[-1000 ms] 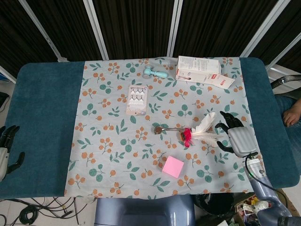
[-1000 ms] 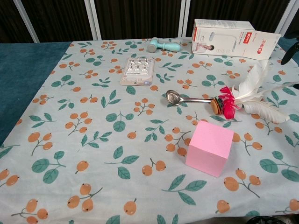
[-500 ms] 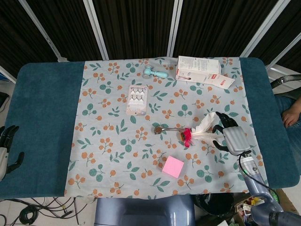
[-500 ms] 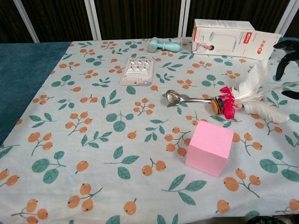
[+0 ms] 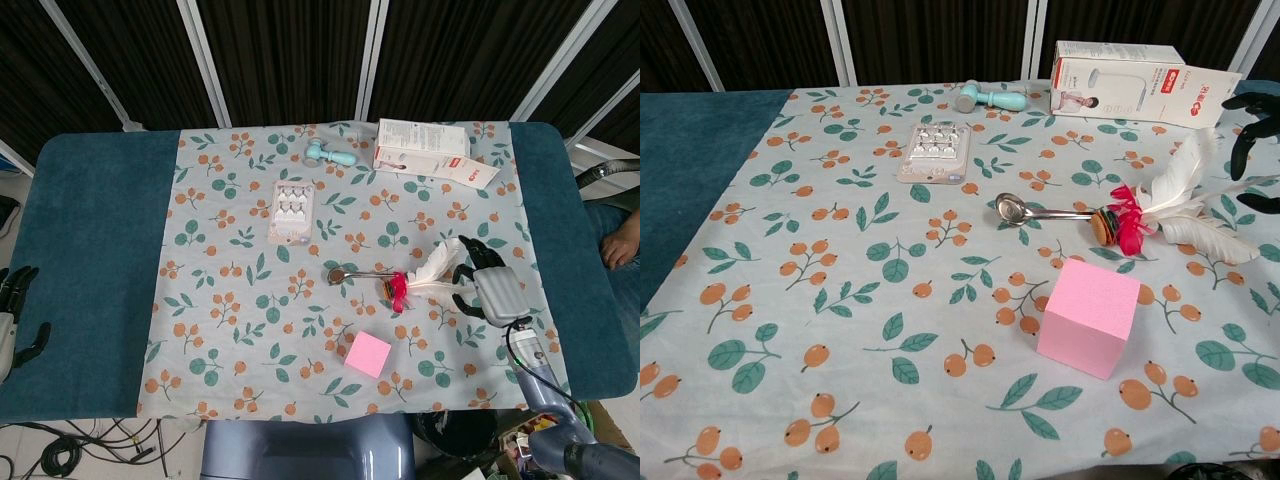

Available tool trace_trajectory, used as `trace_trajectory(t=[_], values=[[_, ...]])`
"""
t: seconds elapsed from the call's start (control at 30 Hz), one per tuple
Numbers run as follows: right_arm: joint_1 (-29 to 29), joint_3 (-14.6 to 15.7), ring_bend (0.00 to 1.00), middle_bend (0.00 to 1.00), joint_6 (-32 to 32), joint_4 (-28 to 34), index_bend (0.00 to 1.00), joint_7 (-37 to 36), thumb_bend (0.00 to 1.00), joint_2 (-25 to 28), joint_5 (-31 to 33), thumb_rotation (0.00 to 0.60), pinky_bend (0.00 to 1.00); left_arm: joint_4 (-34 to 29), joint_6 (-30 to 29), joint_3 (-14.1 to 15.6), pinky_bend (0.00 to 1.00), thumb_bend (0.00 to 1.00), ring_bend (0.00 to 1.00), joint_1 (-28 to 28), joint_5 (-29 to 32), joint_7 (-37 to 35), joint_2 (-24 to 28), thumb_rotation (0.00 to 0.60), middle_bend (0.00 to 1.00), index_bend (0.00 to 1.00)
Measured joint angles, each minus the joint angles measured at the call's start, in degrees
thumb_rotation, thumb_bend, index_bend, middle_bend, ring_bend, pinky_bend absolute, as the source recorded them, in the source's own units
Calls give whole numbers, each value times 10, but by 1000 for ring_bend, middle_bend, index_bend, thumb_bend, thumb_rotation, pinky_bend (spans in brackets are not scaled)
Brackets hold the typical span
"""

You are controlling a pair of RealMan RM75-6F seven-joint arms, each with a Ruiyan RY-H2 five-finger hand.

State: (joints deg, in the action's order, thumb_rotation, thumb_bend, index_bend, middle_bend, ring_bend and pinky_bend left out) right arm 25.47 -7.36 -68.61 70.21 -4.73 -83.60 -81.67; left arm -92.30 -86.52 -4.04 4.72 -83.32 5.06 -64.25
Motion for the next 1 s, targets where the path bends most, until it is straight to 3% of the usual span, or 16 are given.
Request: trace_trajectory(t=[0.73,1.0], values=[[6,-2,46,23,4,-15,571,-7,307,-6,-1,600,136,0,1,1,0,388,0,0,-2,2,0,600,80,69],[6,-1,58,46,6,-14,653,-9,327,-5,-2,600,136,1,0,1,0,388,0,1,-3,2,0,600,80,69]])
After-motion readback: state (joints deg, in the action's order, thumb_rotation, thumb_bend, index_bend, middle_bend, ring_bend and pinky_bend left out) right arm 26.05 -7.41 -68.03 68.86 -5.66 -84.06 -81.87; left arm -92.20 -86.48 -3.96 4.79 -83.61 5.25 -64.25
